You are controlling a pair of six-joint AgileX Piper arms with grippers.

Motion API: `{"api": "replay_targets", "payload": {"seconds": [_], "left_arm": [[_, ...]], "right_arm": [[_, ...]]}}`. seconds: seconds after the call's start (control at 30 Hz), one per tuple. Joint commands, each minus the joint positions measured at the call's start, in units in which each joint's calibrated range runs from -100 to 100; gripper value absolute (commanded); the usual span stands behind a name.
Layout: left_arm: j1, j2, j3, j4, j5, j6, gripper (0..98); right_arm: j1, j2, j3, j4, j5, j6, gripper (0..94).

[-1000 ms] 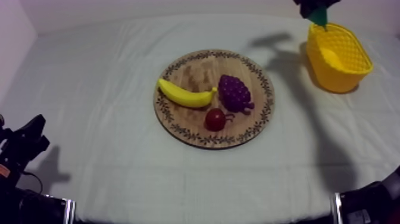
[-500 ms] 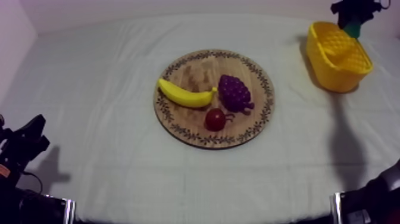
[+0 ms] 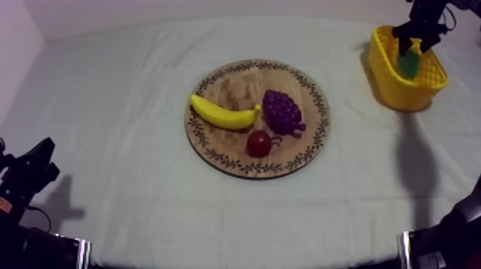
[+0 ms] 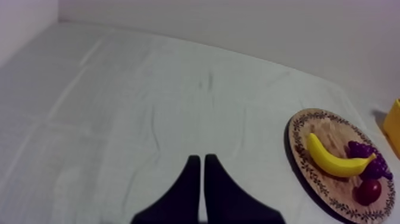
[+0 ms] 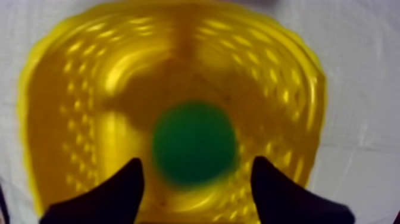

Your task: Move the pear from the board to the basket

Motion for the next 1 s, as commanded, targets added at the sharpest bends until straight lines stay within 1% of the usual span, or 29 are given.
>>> {"api": "replay_targets", "payload": {"seconds": [0.0, 0.1, 0.17, 0.23, 0.33, 0.53, 0.67, 0.83, 0.97], "left_arm": [[0.0, 0.0, 0.0, -0.02, 0.0, 0.0, 0.1], [0.0, 0.0, 0.0, -0.02, 0.0, 0.0, 0.1], [0.0, 0.0, 0.0, -0.02, 0.0, 0.0, 0.1], [0.0, 0.0, 0.0, -0.02, 0.0, 0.0, 0.1], [0.0, 0.0, 0.0, -0.02, 0.0, 0.0, 0.1], [0.0, 0.0, 0.0, -0.02, 0.0, 0.0, 0.1], [0.0, 0.0, 0.0, -0.02, 0.0, 0.0, 0.1], [0.0, 0.0, 0.0, -0.02, 0.0, 0.0, 0.1], [0.0, 0.0, 0.0, -0.02, 0.0, 0.0, 0.1]], "right_arm": [[0.2, 0.7, -0.6, 0.0, 0.2, 0.1, 66.5], [0.4, 0.4, -1.3, -0.1, 0.1, 0.3, 73.0], [0.4, -0.9, -1.3, -0.4, 0.1, 0.6, 75.6], [0.2, -3.2, -0.7, -0.8, 0.0, 0.7, 76.4], [-0.4, -8.0, 1.0, -1.4, -0.1, 0.7, 74.9], [-2.7, -20.5, 6.4, -2.4, -0.3, -0.2, 68.1], [-4.8, -29.5, 12.4, -2.1, -1.7, -2.0, 61.6], [-7.8, -41.1, 22.7, -0.9, -6.6, -5.8, 53.7], [-9.8, -50.9, 33.3, -0.1, -13.2, -9.0, 45.6]]}}
